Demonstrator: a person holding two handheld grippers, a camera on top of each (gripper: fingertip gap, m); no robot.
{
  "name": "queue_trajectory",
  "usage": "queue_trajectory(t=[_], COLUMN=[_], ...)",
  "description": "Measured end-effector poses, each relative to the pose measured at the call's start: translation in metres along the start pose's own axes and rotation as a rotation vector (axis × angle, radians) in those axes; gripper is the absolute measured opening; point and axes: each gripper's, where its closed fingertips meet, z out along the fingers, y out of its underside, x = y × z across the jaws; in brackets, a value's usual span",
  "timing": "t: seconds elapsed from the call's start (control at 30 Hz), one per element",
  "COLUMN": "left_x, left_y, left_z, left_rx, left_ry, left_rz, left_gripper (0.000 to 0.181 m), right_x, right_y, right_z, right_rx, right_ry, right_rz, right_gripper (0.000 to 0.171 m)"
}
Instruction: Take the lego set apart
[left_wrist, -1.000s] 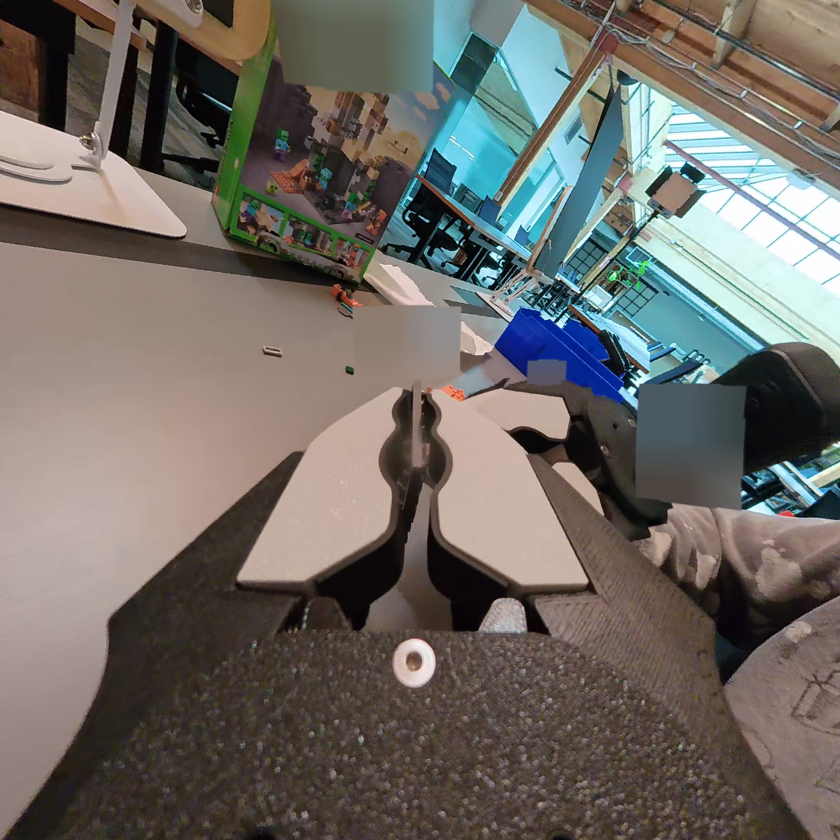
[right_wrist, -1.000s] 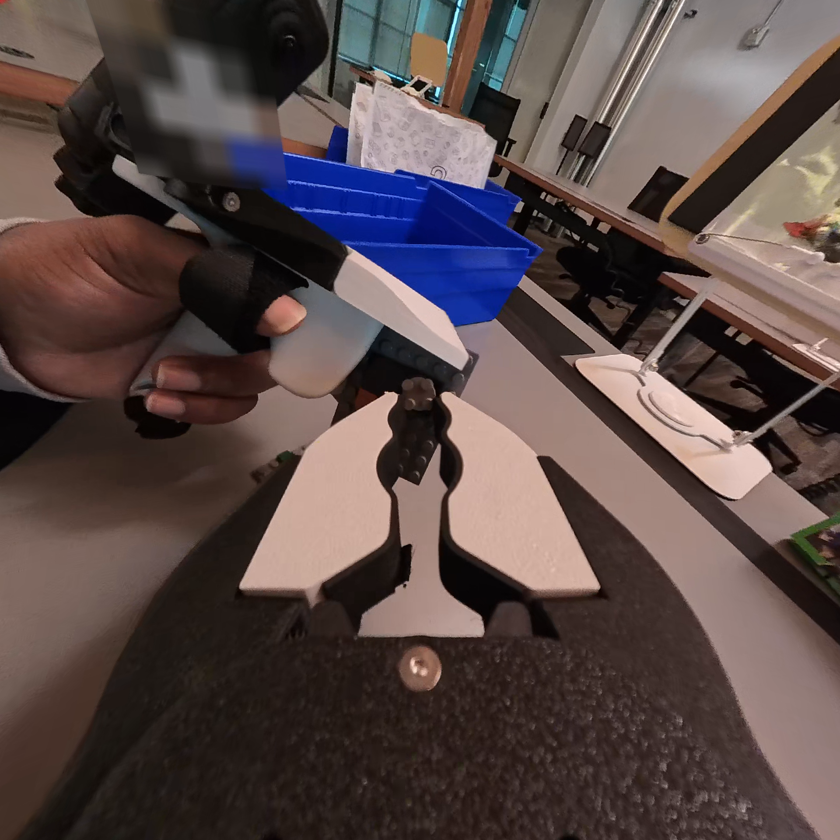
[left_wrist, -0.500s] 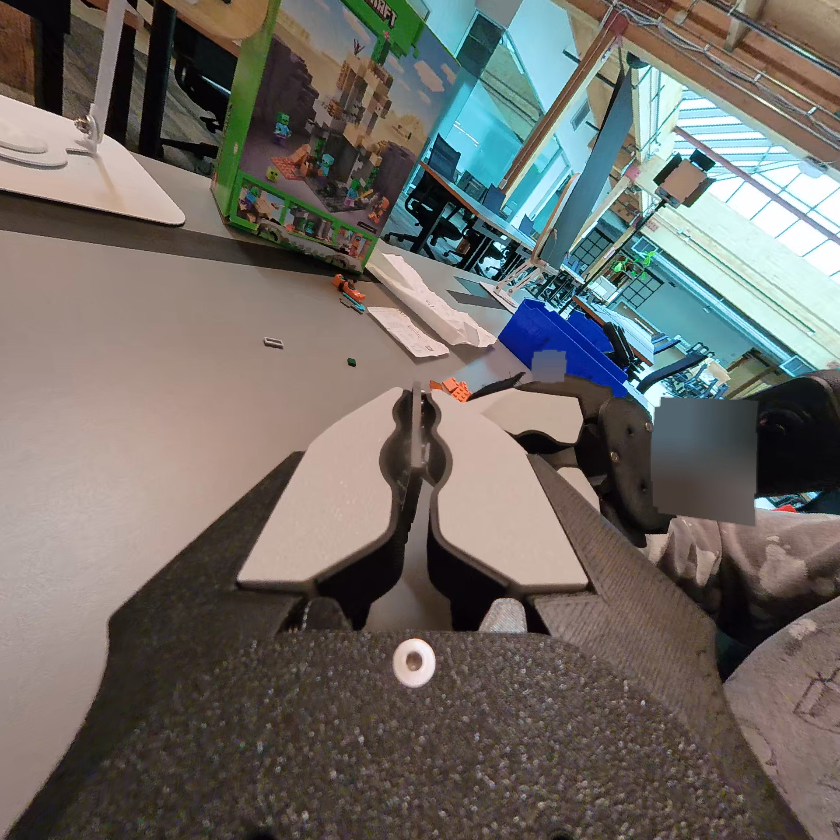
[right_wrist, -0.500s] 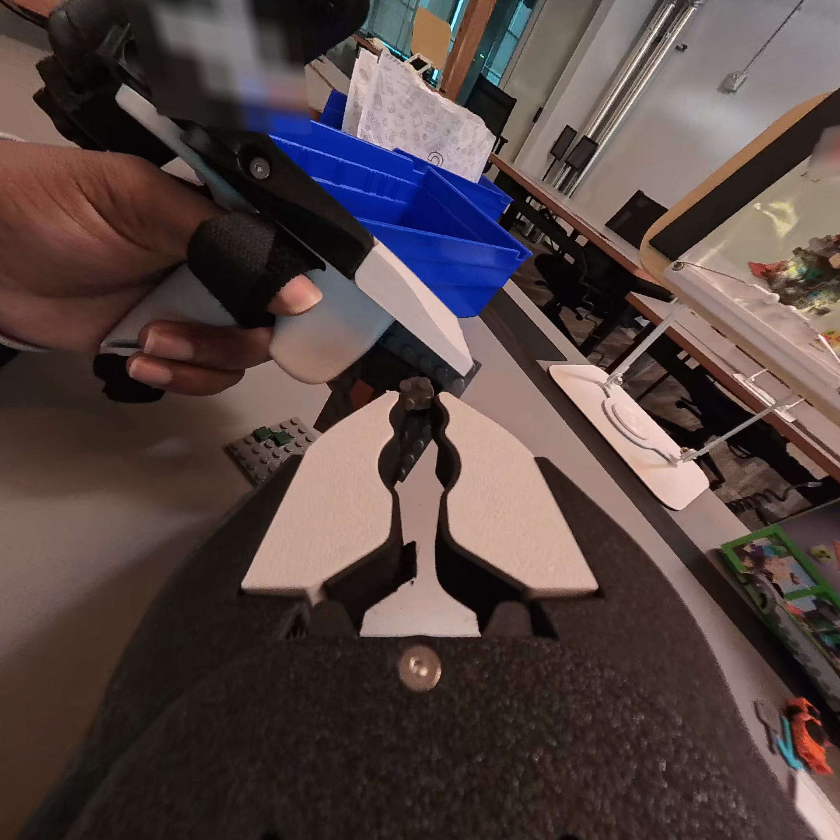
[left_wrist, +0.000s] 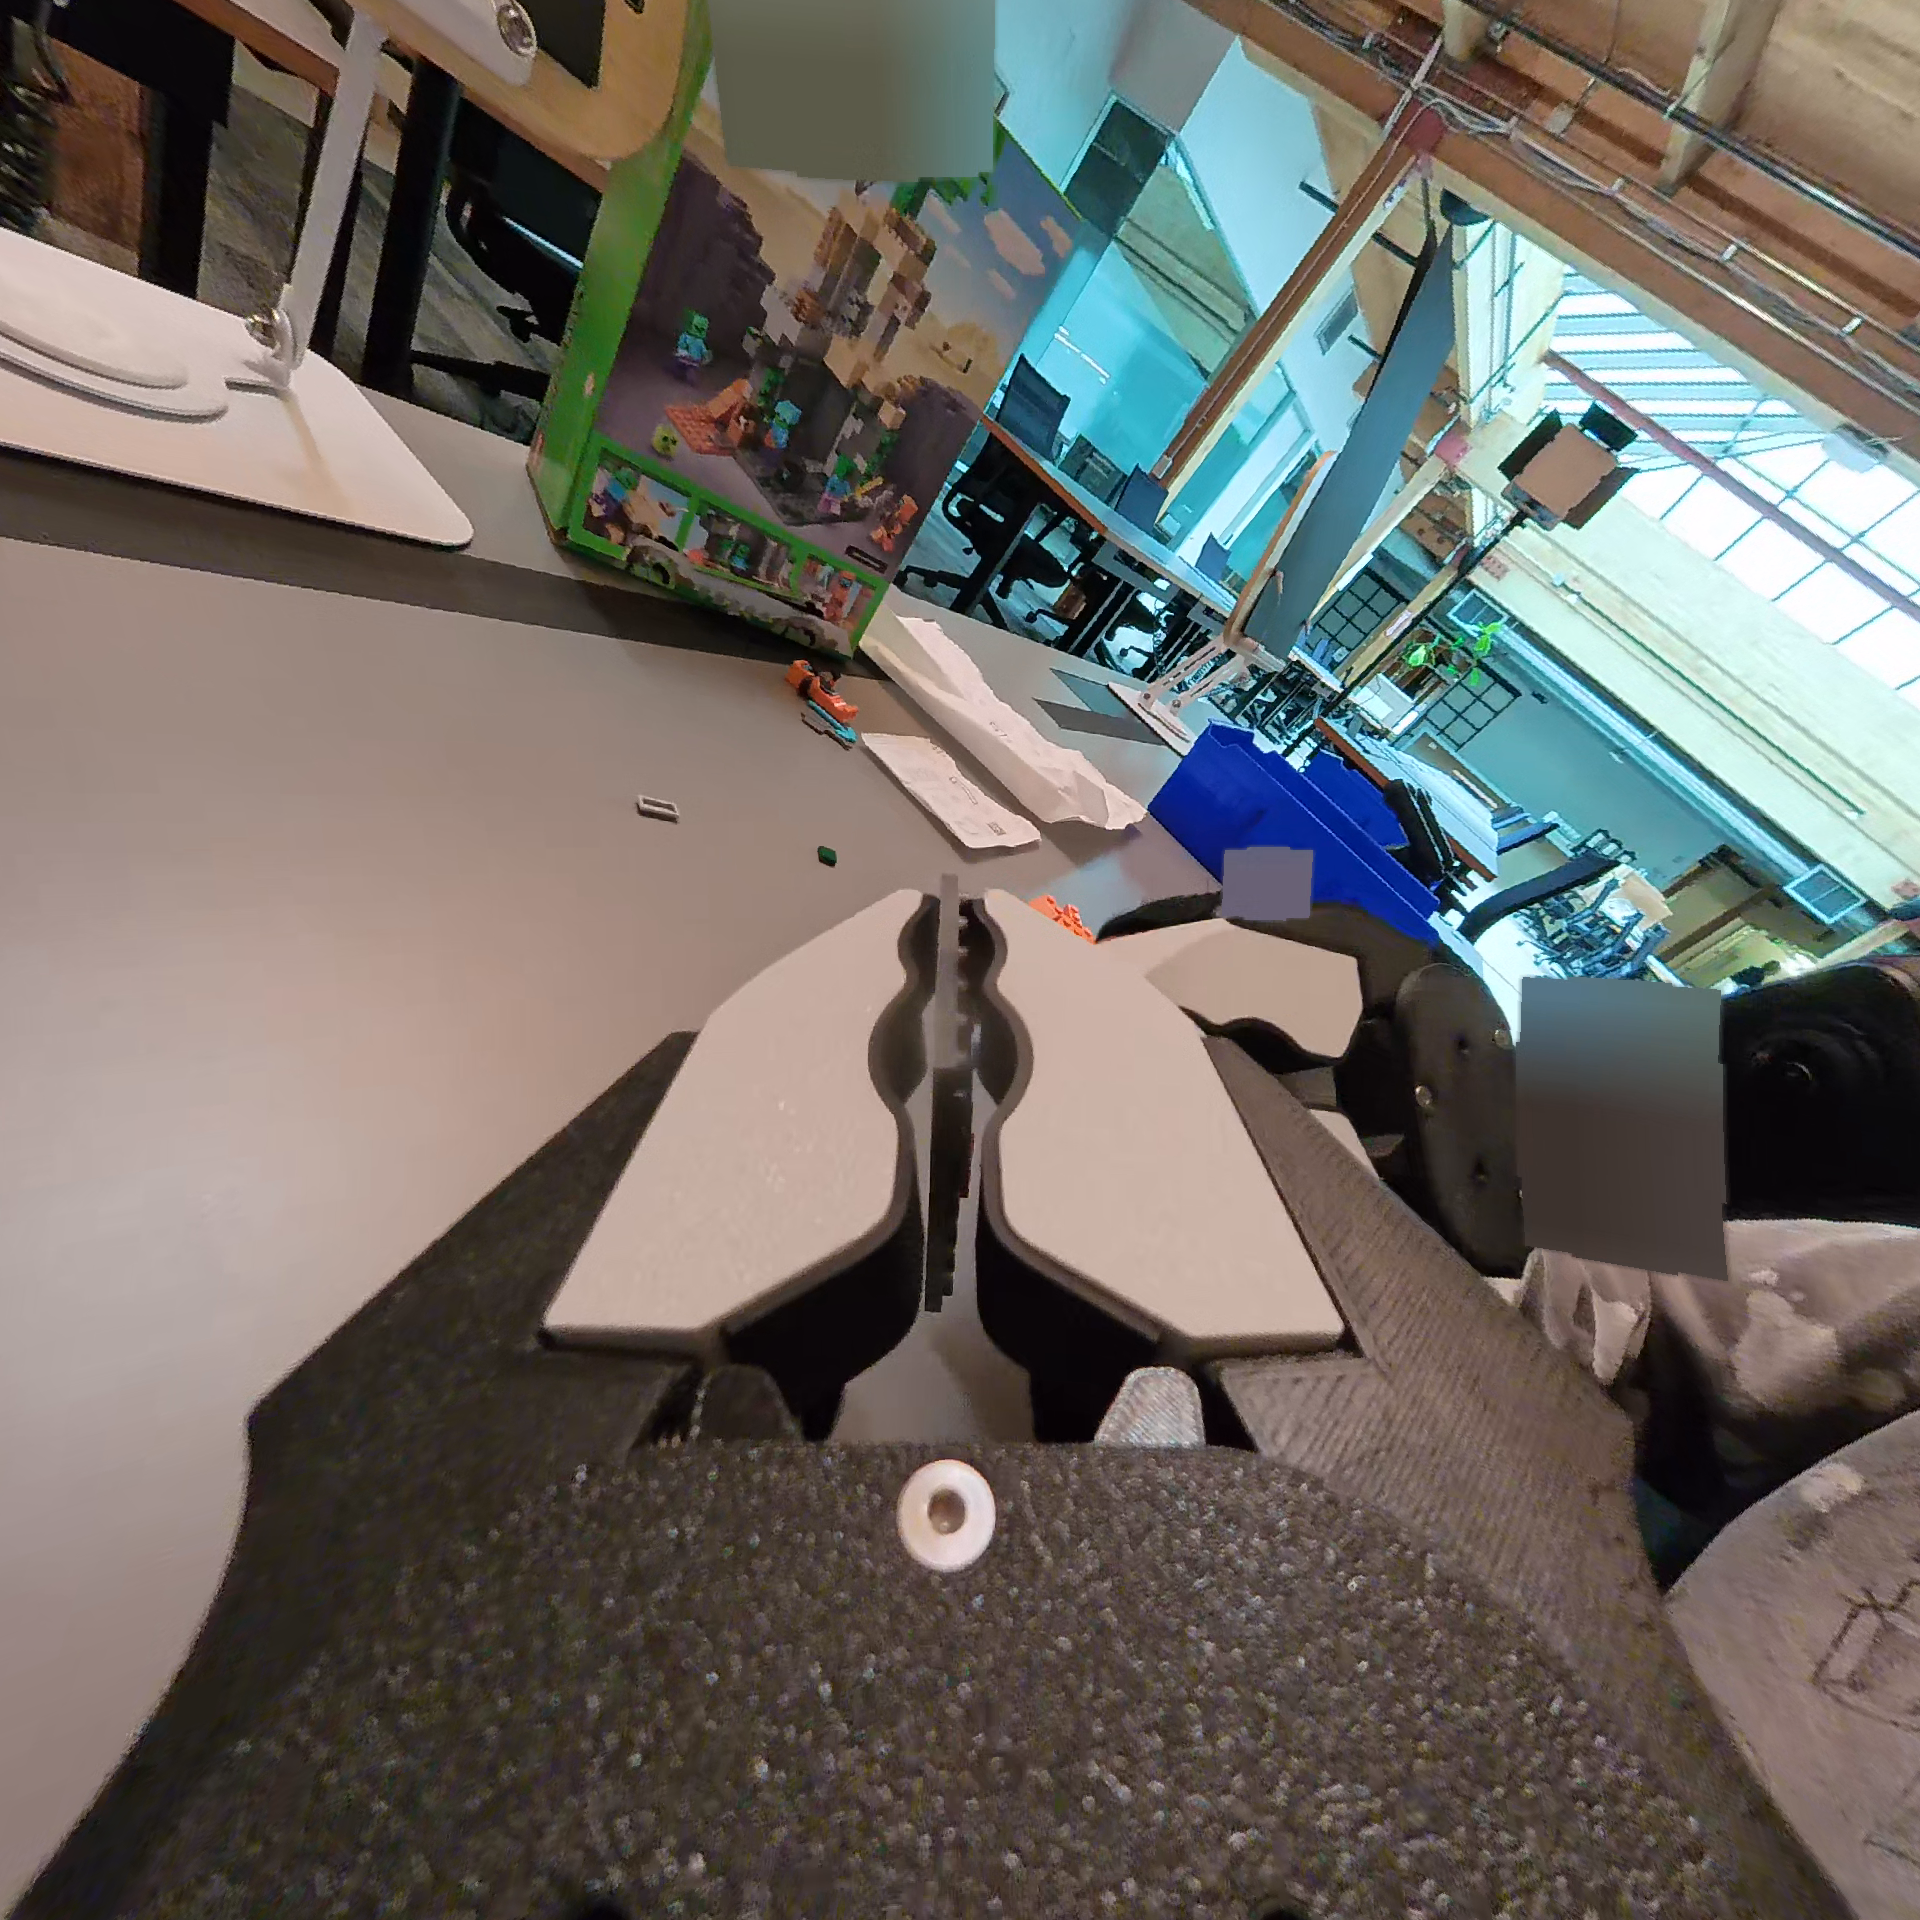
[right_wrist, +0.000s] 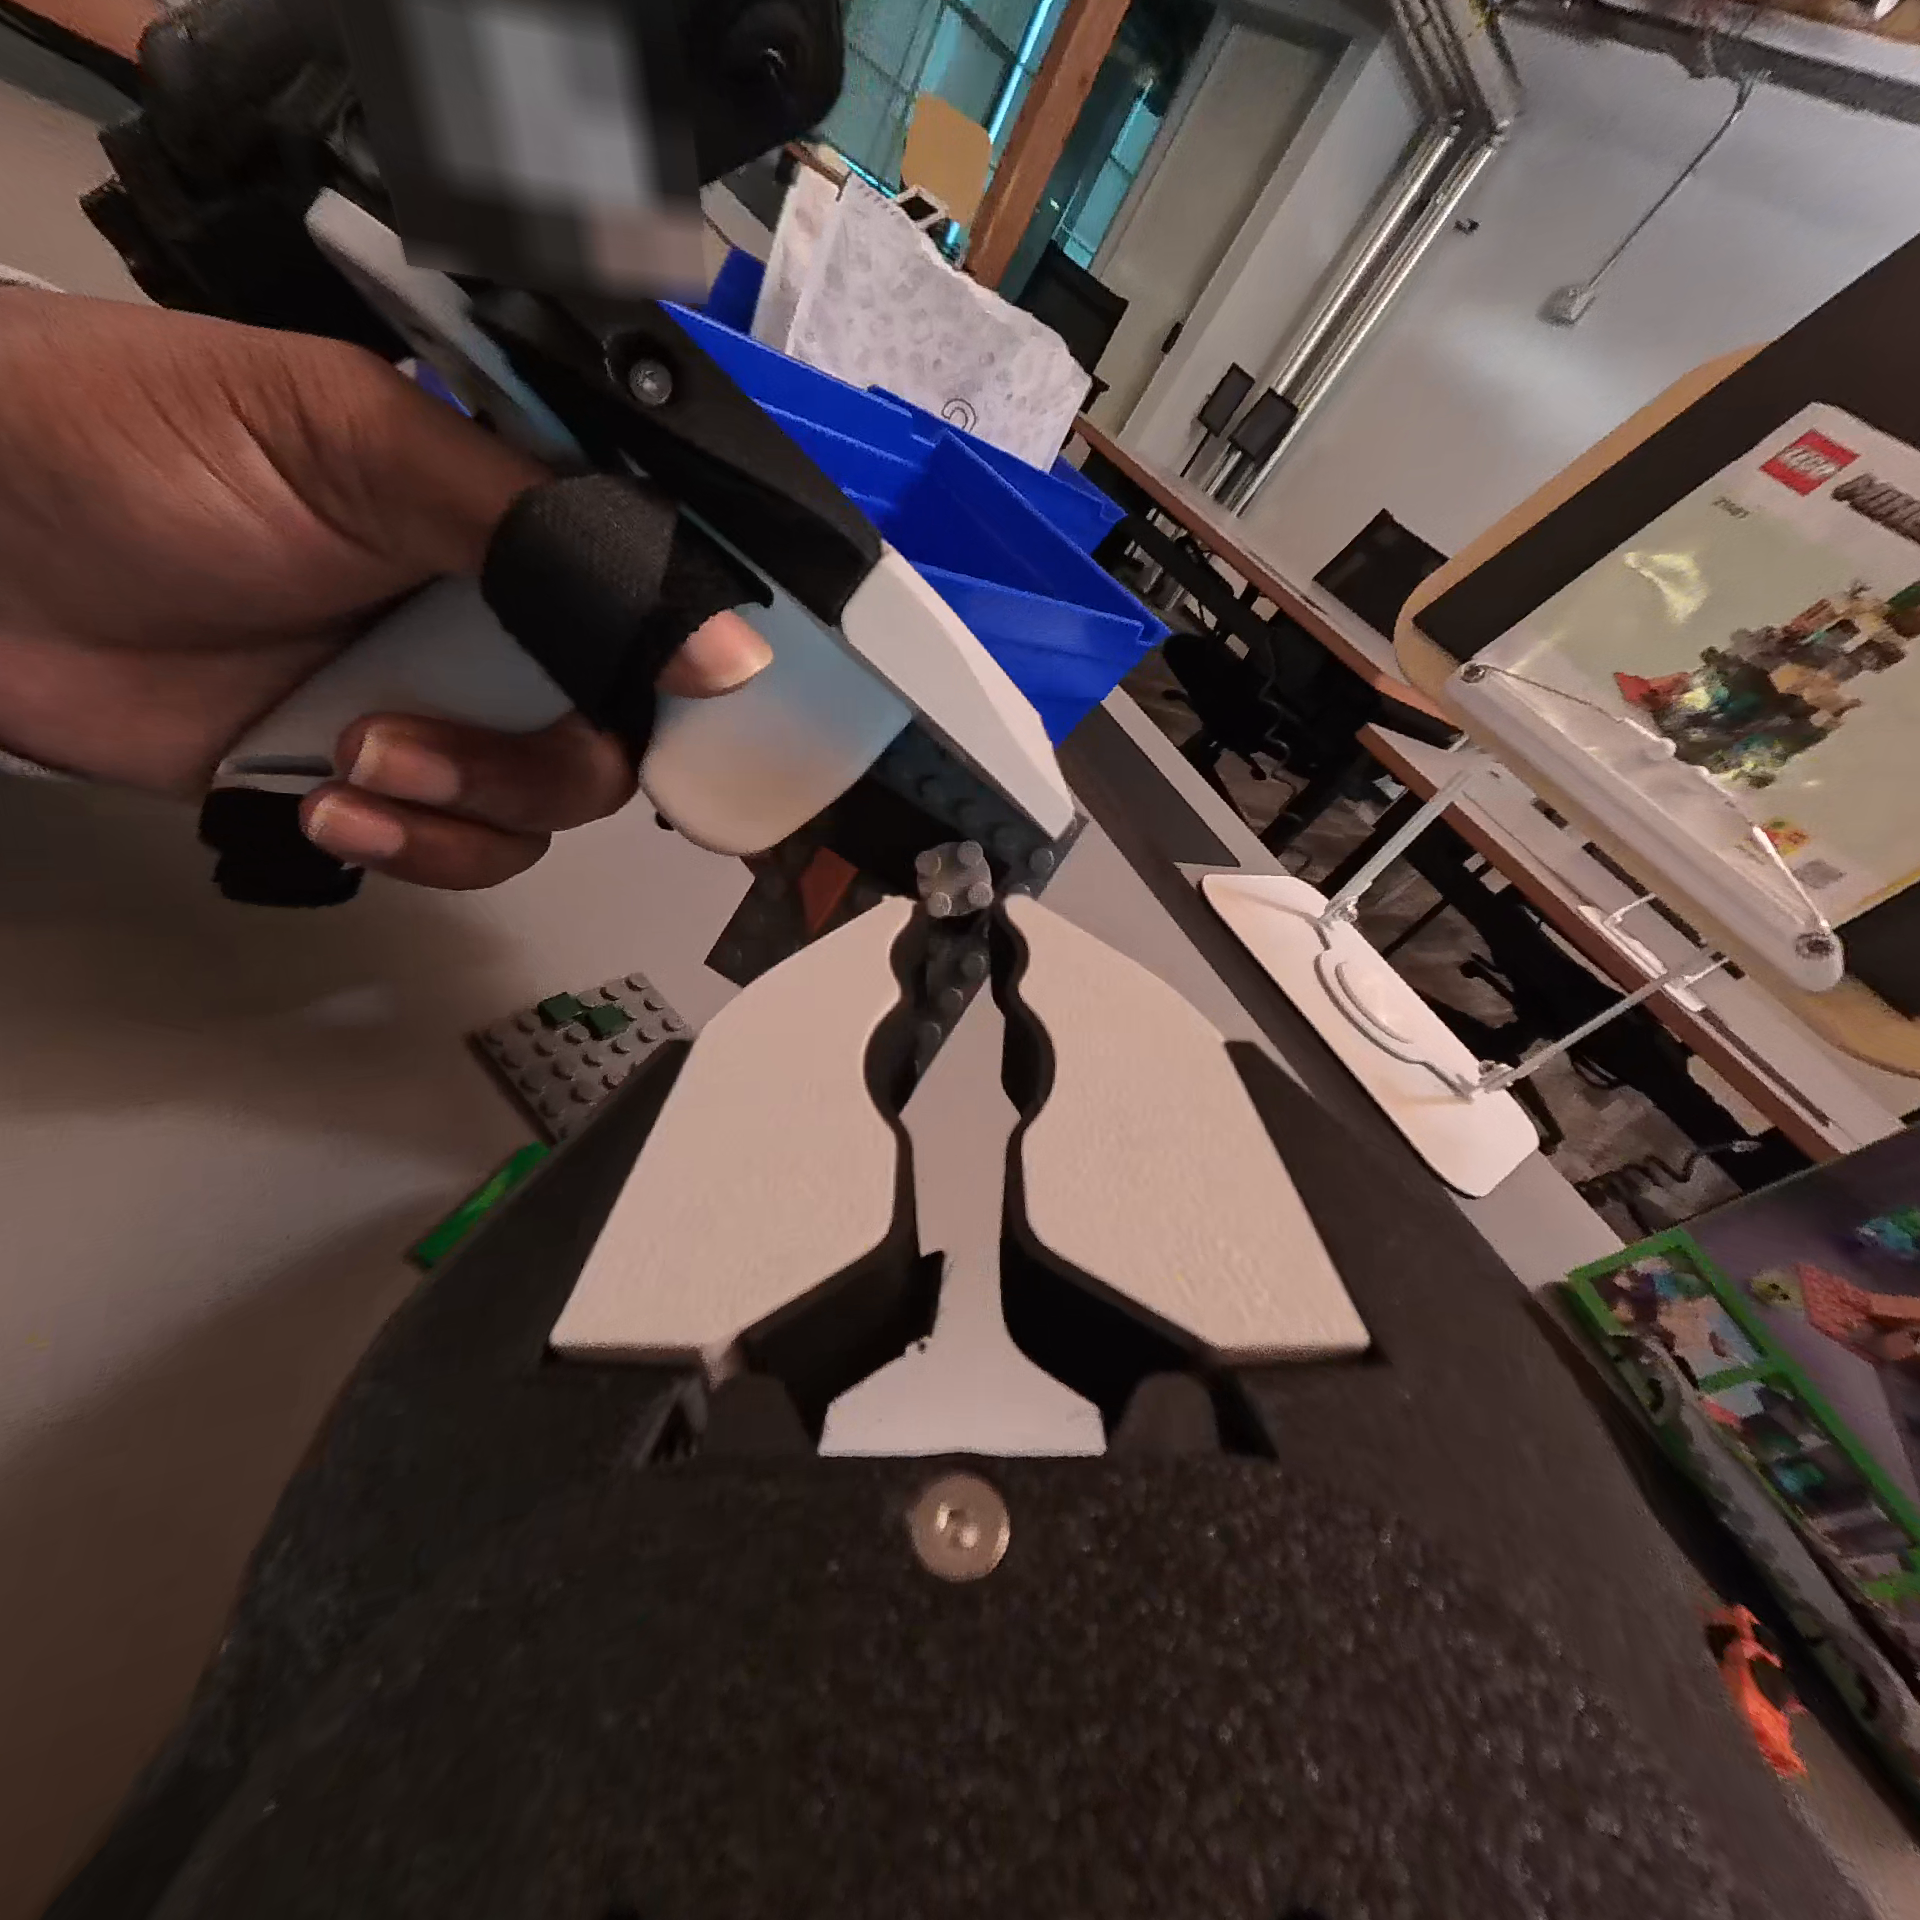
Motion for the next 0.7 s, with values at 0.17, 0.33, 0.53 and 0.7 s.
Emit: queue_trajectory(t=[0.17, 0.33, 0.53, 0.7], left_x=[0.005, 0.007, 0.008, 0.003], left_y=[0.006, 0.01, 0.01, 0.012], left_z=[0.002, 0.002, 0.002, 0.003], left_rx=[-0.034, -0.075, -0.078, -0.072], left_ry=[0.002, -0.021, -0.024, -0.029], left_rz=[0.057, 0.146, 0.146, 0.104], left_gripper=[0.005, 0.005, 0.006, 0.005], right_x=[-0.002, -0.006, -0.006, -0.007], right_y=[0.003, 0.005, 0.004, 0.009], right_z=[0.002, 0.002, 0.002, 0.004], right_rx=[-0.018, -0.022, -0.012, -0.032], right_ry=[-0.022, -0.063, -0.047, -0.034], right_rz=[-0.023, -0.043, -0.078, -0.108], right_gripper=[0.012, 0.01, 0.01, 0.011])
